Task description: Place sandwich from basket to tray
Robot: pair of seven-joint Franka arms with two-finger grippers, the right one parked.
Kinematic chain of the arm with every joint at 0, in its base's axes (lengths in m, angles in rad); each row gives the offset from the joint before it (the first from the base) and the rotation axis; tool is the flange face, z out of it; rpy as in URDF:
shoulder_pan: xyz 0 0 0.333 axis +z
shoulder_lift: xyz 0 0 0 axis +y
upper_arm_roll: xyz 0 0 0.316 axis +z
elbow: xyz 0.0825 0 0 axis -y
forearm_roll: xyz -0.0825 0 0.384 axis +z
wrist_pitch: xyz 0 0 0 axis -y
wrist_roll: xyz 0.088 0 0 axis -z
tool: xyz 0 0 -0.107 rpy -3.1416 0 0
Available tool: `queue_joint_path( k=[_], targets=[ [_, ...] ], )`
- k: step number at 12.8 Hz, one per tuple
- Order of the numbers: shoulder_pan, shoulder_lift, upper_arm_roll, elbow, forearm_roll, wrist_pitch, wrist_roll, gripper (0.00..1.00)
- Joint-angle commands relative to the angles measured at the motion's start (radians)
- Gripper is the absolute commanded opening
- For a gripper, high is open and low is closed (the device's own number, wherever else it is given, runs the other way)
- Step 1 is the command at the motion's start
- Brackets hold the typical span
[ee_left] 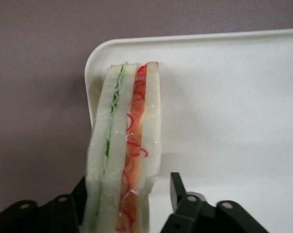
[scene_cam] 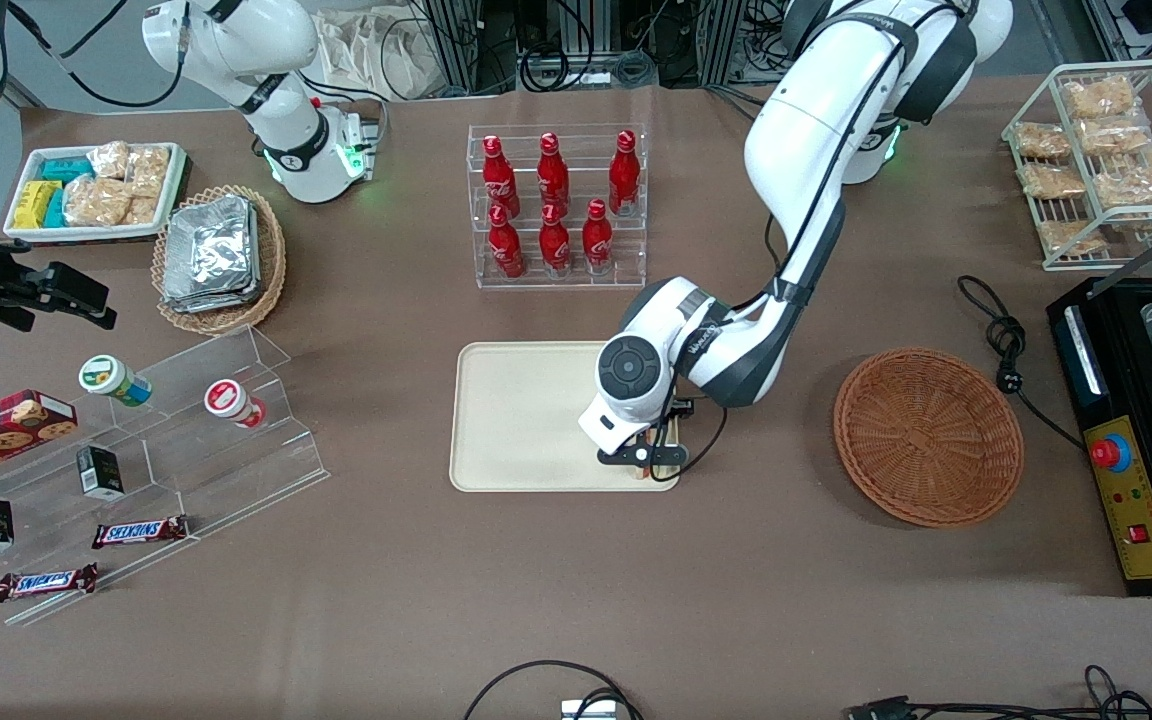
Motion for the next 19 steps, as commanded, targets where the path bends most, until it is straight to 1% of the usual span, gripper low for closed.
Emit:
queue_joint_path(
  k=[1, 4, 6, 7, 9, 11, 12, 15, 16, 17, 19],
  targets=[
    [0.020, -0.094, 0.000, -0.083, 0.005, 0.025, -0.004, 1.00],
    [0.053, -0.203, 0.000, -0.138, 0.002, 0.033, -0.003, 1.00],
    [0.097, -0.294, 0.000, -0.190, 0.000, 0.035, 0.000, 1.00],
    [0.135, -0.341, 0.000, -0.219, 0.000, 0.035, 0.017, 1.00],
    [0.195, -0.433, 0.000, -0.261, -0.001, 0.032, 0.109, 1.00],
    [0.279, -0.556, -0.008, -0.324, -0.012, 0.009, 0.137, 1.00],
    [0.336, -0.629, -0.011, -0.360, -0.014, -0.025, 0.158, 1.00],
    [0.472, -0.782, -0.028, -0.402, -0.037, -0.179, 0.368, 1.00],
    [0.517, -0.811, -0.028, -0.402, -0.066, -0.239, 0.391, 1.00],
    [0.549, -0.835, -0.028, -0.401, -0.095, -0.281, 0.413, 1.00],
    [0.562, -0.868, -0.025, -0.395, -0.081, -0.335, 0.474, 1.00]
  ],
)
